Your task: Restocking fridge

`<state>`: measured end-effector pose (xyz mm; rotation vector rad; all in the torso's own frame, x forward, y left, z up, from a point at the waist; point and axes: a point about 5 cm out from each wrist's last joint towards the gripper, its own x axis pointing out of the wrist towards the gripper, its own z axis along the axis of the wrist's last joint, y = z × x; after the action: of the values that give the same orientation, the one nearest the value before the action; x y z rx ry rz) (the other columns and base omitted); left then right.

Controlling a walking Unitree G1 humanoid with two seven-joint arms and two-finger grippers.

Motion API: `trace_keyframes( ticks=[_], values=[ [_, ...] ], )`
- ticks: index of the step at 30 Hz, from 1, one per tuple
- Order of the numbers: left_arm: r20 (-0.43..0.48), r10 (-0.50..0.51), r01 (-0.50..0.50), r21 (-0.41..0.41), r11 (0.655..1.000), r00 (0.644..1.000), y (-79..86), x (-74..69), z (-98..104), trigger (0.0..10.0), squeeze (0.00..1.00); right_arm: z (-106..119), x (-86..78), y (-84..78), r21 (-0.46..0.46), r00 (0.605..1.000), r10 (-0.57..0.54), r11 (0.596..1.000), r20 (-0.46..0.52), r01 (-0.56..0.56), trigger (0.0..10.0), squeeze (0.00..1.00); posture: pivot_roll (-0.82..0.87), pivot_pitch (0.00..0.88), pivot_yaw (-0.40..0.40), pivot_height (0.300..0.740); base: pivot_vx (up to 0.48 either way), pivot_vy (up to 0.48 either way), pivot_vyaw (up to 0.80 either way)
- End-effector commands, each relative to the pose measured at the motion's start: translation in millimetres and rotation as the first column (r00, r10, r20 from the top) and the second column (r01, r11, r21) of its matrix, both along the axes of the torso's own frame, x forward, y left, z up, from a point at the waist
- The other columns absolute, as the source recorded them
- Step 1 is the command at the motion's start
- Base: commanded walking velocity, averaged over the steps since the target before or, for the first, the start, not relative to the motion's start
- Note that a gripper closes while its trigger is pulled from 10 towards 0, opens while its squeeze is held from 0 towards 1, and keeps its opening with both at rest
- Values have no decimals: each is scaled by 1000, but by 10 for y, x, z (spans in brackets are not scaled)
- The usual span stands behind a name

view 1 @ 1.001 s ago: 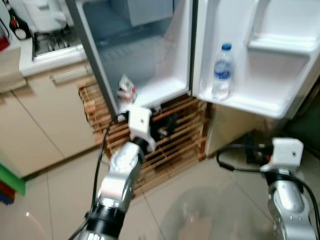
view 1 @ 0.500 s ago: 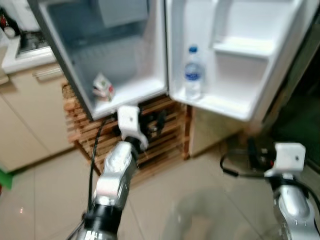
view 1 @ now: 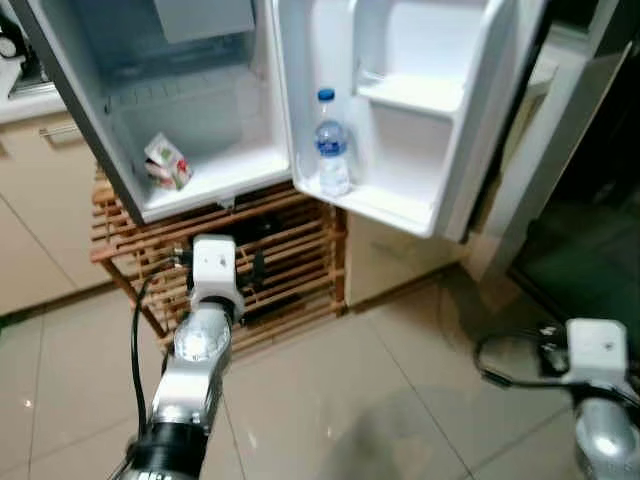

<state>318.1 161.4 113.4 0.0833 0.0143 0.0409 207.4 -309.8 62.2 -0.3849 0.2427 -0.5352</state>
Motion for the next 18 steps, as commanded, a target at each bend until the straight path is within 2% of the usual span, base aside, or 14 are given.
trace_keyframes(
  ticks=[1,2,3,4,8,13,18],
  values=[
    [-6,24,-24,-3,1000,1000,97,15,-12,10000,0,14,74,85,15,999,26,1000,22,-26,10000,0,-199,0,75,740,0,0,0],
    [-6,24,-24,-3,1000,1000,97,15,-12,10000,0,14,74,85,15,999,26,1000,22,-26,10000,0,-199,0,75,740,0,0,0],
    [1,-4,4,-5,1000,1000,62,33,4,10000,0,119,183,226,21,990,109,994,92,-111,10000,0,-202,0,80,740,0,-454,0],
    [2,-17,17,-6,1000,1000,33,32,4,10000,0,174,229,290,14,982,148,989,119,-150,10000,0,-204,0,85,740,0,-450,0],
    [3,-40,40,-19,999,999,-65,8,-22,10000,0,247,327,386,9,972,180,983,149,-183,10000,0,-203,0,87,740,0,-449,517],
    [10,-66,66,-32,997,998,-179,-41,-50,10000,0,263,382,420,20,968,195,980,157,-200,10000,0,-199,0,85,740,0,-446,661],
    [11,-71,72,-34,997,997,-190,-48,-54,10000,0,262,391,445,19,966,208,977,155,-213,10000,0,-195,0,85,740,0,-446,647]
  ],
)
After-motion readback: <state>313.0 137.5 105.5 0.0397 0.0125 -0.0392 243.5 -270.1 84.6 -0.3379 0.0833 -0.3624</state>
